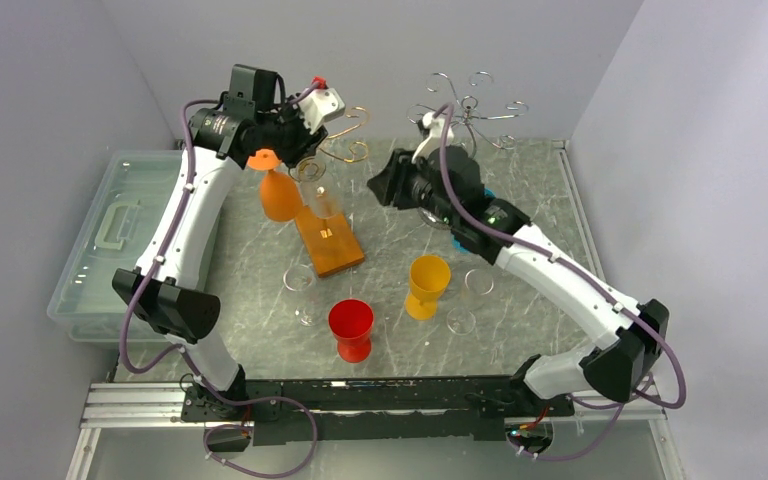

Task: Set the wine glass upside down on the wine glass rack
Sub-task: Adjust the wine rack at the center of the board.

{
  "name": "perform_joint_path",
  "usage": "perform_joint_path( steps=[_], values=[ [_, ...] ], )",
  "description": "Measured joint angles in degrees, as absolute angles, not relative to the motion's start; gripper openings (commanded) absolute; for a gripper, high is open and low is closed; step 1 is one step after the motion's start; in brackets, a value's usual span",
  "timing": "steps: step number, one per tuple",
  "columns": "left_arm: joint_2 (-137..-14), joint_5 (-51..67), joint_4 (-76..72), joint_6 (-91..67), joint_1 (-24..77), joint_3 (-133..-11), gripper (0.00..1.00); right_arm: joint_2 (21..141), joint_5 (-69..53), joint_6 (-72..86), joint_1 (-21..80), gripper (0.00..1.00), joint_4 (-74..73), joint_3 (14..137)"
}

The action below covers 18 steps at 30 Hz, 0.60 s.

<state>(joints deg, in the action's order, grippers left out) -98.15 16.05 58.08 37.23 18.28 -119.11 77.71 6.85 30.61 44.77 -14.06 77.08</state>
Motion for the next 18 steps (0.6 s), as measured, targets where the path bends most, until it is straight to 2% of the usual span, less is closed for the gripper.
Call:
perform_joint_path(
  steps=[6,18],
  values=[
    [-98.17,16.08,57.82,37.06,18.20,-118.96,0.46,81.71,0.05,28.29,37.98,0.44,-17.12,86.41],
    [-95.70,18.00,56.84,38.50,18.06,-115.26,0.47,92.99,-10.85,27.44,32.64,0.44,-16.64,96.47]
  ],
)
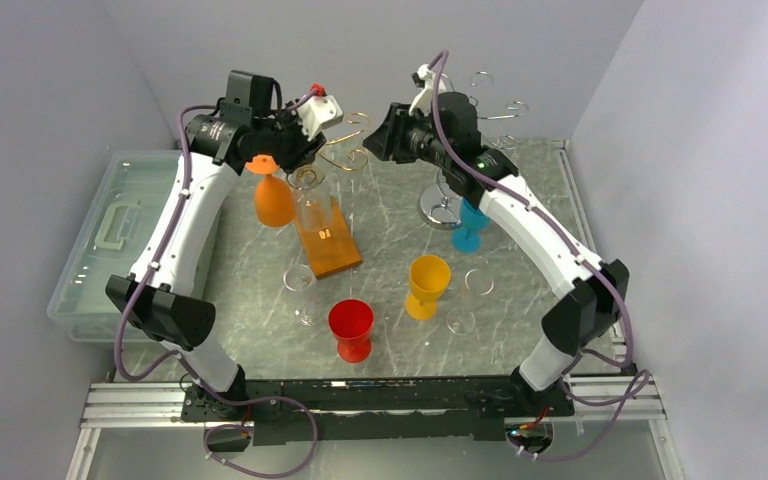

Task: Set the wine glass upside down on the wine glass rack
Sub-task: Adjust the wine rack at the center of the board.

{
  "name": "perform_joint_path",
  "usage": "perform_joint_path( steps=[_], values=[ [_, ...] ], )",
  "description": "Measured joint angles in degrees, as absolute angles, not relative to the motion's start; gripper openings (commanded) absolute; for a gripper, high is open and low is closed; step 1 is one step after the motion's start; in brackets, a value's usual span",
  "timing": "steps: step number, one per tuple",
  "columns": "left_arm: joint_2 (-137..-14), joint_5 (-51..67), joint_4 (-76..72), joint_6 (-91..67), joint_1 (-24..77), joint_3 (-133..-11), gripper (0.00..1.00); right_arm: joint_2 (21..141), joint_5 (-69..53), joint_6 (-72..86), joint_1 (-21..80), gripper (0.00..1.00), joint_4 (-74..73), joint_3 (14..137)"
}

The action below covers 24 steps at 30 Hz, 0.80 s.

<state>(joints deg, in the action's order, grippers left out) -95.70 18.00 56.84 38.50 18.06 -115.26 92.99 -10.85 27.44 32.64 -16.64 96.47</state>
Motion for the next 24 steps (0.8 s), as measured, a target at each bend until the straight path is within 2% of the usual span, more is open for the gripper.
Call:
perform_joint_path(
  steps=[10,24],
  values=[
    [-93.23,19.25,55.46,39.92,17.78,-111.72,0.47,101.23,-16.62,28.86,28.64,0.44,-15.62,102.15],
    [-91.50,19.20,54.70,40.97,17.50,-109.58,0.47,95.98,-18.52,29.15,27.79,0.44,-12.47,99.70]
  ],
)
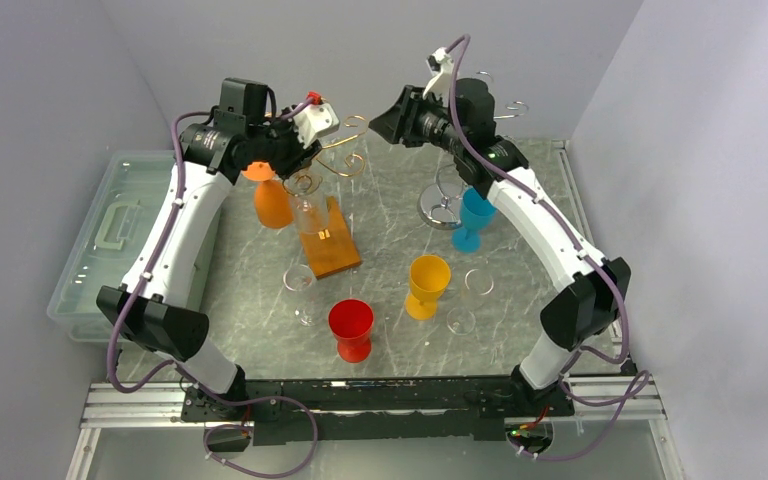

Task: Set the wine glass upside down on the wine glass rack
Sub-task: Adjust the wine rack at the center of the board.

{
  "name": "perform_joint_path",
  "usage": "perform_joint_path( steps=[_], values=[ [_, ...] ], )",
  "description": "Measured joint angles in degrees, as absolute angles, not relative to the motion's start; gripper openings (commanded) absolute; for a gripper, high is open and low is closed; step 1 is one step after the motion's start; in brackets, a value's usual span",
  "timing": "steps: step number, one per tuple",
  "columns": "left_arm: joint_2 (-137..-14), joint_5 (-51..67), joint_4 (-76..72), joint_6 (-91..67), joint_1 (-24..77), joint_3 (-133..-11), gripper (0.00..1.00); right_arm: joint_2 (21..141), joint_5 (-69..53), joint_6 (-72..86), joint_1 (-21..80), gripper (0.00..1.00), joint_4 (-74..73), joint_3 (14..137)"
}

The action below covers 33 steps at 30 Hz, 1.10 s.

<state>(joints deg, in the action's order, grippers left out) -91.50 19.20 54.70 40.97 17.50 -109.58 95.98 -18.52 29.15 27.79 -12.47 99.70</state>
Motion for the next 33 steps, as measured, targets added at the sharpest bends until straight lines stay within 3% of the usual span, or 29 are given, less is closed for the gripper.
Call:
perform_joint_path(
  steps=[20,26,30,33],
  values=[
    [-91.44,19.27,54.57,40.99,17.45,-109.51,0.47,108.86,-20.82,30.52,27.18,0.44,-11.84,110.98],
    [-91.44,19.27,54.54,40.97,17.45,-109.51,0.48,109.30,-22.50,32.21,27.07,0.27,-11.07,110.69],
    [-91.44,19.27,54.37,40.95,17.45,-109.45,0.47,109.27,-23.20,34.20,27.07,0.03,-8.08,108.77],
    [-91.44,19.25,53.98,40.88,17.67,-109.19,0.47,108.62,-22.94,36.38,26.83,0.00,-7.16,107.46]
  ],
)
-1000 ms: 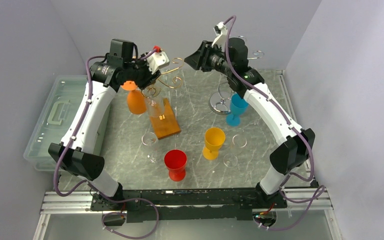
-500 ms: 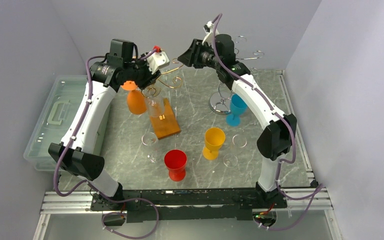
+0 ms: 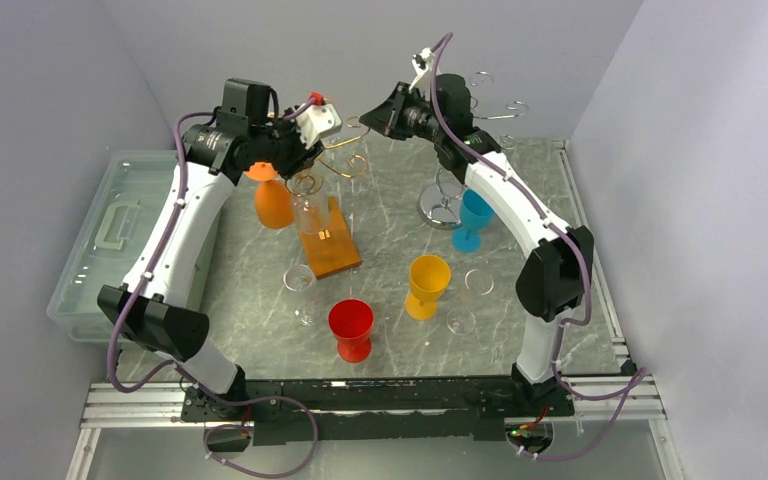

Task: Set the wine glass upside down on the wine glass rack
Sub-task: Adjust the wine rack at the center of the board.

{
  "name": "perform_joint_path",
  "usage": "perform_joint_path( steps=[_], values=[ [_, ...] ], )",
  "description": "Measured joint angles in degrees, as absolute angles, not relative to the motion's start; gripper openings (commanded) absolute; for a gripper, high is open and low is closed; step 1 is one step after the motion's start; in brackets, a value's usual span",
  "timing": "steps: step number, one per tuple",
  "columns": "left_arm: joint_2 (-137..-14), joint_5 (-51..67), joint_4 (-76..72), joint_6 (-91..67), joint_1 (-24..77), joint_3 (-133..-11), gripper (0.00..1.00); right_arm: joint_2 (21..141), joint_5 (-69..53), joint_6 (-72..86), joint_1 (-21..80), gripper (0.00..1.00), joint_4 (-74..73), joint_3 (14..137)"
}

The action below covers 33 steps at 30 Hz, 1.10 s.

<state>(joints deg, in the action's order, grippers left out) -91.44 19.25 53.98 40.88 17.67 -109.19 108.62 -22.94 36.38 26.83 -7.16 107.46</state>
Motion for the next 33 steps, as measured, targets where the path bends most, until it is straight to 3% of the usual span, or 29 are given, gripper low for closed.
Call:
perform_joint_path(
  steps=[19,24,28,33],
  values=[
    [-94.21,19.18,54.78,42.46,19.57,-112.38,0.47,95.85,-9.93,40.80,28.10,0.00,4.73,87.24],
    [-94.74,19.05,55.16,43.88,19.64,-113.38,0.59,94.11,-7.66,42.09,28.53,0.00,7.55,83.96],
    [-94.74,17.98,54.48,44.21,19.59,-113.62,0.77,93.80,-7.07,42.22,28.73,0.00,7.22,83.90],
    [-94.41,17.02,54.19,44.47,19.18,-114.02,0.86,94.96,-7.14,42.00,28.99,0.01,4.82,86.43]
  ],
)
